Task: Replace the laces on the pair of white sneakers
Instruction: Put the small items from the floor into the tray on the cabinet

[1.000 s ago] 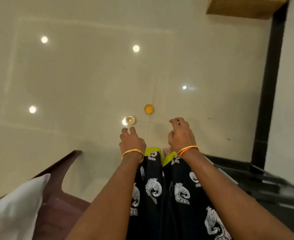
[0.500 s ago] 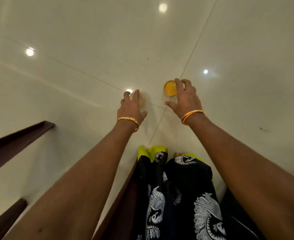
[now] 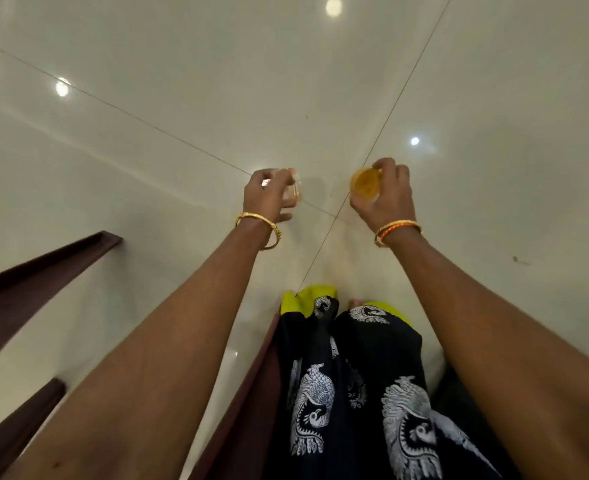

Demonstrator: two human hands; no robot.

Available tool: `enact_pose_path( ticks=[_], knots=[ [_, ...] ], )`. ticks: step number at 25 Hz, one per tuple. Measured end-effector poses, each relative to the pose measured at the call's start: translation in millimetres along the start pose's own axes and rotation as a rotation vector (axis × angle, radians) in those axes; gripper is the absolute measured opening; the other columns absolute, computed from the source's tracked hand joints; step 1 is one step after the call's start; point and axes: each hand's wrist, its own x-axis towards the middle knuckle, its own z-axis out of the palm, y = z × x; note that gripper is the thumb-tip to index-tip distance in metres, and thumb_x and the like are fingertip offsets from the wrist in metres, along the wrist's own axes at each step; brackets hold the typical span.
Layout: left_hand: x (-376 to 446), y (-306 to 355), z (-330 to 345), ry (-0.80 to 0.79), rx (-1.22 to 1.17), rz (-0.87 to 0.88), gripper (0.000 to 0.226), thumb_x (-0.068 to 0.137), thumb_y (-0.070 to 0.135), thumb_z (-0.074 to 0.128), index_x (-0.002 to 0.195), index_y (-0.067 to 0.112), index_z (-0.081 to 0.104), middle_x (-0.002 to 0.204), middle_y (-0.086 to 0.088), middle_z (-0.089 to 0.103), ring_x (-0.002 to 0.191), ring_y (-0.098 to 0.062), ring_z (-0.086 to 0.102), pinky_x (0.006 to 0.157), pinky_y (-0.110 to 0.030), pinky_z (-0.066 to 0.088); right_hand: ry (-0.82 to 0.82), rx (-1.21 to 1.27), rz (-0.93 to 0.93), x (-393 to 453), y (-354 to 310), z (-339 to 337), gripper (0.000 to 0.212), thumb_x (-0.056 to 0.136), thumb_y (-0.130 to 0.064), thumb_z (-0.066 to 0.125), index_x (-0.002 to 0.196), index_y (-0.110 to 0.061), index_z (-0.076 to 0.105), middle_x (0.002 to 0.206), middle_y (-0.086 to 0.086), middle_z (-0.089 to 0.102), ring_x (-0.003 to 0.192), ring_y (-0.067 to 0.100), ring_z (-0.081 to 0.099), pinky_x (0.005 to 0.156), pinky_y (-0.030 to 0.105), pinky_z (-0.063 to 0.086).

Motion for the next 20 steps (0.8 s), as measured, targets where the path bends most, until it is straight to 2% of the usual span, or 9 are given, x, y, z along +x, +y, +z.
enact_pose_path(
  ticks=[4,7,9,11,12,13,15,18,20],
  knots=[
    [-76.0,53.2,-0.8,-0.173,-0.281,-0.26,0.016,0.081,0.025,0.044,0.082,0.014,0.056,0.071,-0.005,0.058,0.051,-0.019,0.049,0.05,-0.021,0.034,0.049,0.748,0.411,-51.4,-45.1,-62.0,0.043,0.073,-0.017,0.077,0.1,-0.022,0.043,0.112,0.01,0.057,0.088,0.02,0.064,0.08,0.031,0.054],
    [-137.9,85.8,5.5,-0.306,-0.354,-0.311,0.02,0.08,0.03,0.041,0.077,0.014,0.053,0.065,-0.005,0.053,0.048,-0.018,0.041,0.044,-0.018,0.028,-0.064,1.338,0.52,-92.3,-85.5,-125.3,0.021,0.085,-0.011,0.064,0.099,-0.018,0.051,0.11,0.02,0.06,0.096,0.033,0.065,0.085,0.034,0.056],
    [-174.4,101.5,10.7,-0.351,-0.354,-0.319,0.023,0.083,0.033,0.04,0.075,0.015,0.051,0.065,-0.004,0.05,0.047,-0.017,0.038,0.042,-0.015,0.026,-0.143,1.481,0.515,-117.9,-108.8,-158.4,0.03,0.082,-0.02,0.067,0.107,-0.013,0.052,0.114,0.022,0.062,0.102,0.034,0.065,0.086,0.036,0.056],
    [-203.6,114.4,15.6,-0.365,-0.326,-0.338,0.028,0.087,0.038,0.038,0.076,0.014,0.049,0.066,-0.004,0.048,0.042,-0.014,0.036,0.039,-0.013,0.023,-0.162,1.461,0.45,-141.1,-130.6,-181.4,0.042,0.072,-0.028,0.072,0.106,-0.013,0.052,0.114,0.015,0.066,0.101,0.025,0.067,0.08,0.033,0.056],
    [-218.9,120.8,16.8,-0.371,-0.307,-0.342,0.031,0.089,0.04,0.037,0.077,0.014,0.048,0.066,-0.004,0.048,0.04,-0.013,0.036,0.038,-0.011,0.022,-0.143,1.396,0.408,-154.2,-142.3,-191.4,0.036,0.071,-0.028,0.071,0.098,-0.014,0.054,0.111,0.011,0.068,0.097,0.02,0.066,0.077,0.031,0.055],
    [-232.7,126.5,17.3,-0.376,-0.28,-0.333,0.034,0.091,0.042,0.035,0.078,0.013,0.048,0.066,-0.004,0.047,0.038,-0.012,0.035,0.037,-0.011,0.022,-0.116,1.33,0.359,-166.8,-152.5,-200.1,0.024,0.073,-0.023,0.072,0.087,-0.015,0.054,0.104,0.007,0.069,0.092,0.015,0.065,0.075,0.029,0.054],
    [-258.8,135.1,15.2,-0.384,-0.225,-0.282,0.04,0.095,0.045,0.032,0.082,0.012,0.05,0.066,-0.004,0.047,0.039,-0.011,0.035,0.035,-0.011,0.021,-0.068,1.211,0.226,-192.7,-166.6,-216.5,0.021,0.076,-0.007,0.072,0.076,-0.015,0.053,0.09,0.0,0.068,0.083,0.01,0.063,0.077,0.029,0.051],
    [-287.7,137.9,5.9,-0.451,-0.189,-0.218,0.051,0.096,0.056,0.027,0.089,0.012,0.054,0.066,-0.005,0.05,0.037,-0.01,0.035,0.035,-0.012,0.023,-0.109,1.047,0.073,-226.6,-167.6,-235.9,0.042,0.064,-0.003,0.081,0.096,-0.019,0.059,0.101,0.002,0.068,0.093,0.012,0.064,0.088,0.031,0.053],
    [-305.3,133.0,-1.2,-0.47,-0.142,-0.195,0.057,0.094,0.061,0.026,0.087,0.011,0.054,0.063,-0.006,0.05,0.036,-0.01,0.036,0.036,-0.013,0.024,-0.146,0.884,0.02,-248.1,-165.4,-245.0,0.054,0.065,-0.003,0.081,0.11,-0.023,0.06,0.113,0.003,0.065,0.103,0.013,0.063,0.093,0.032,0.052]
  ],
)
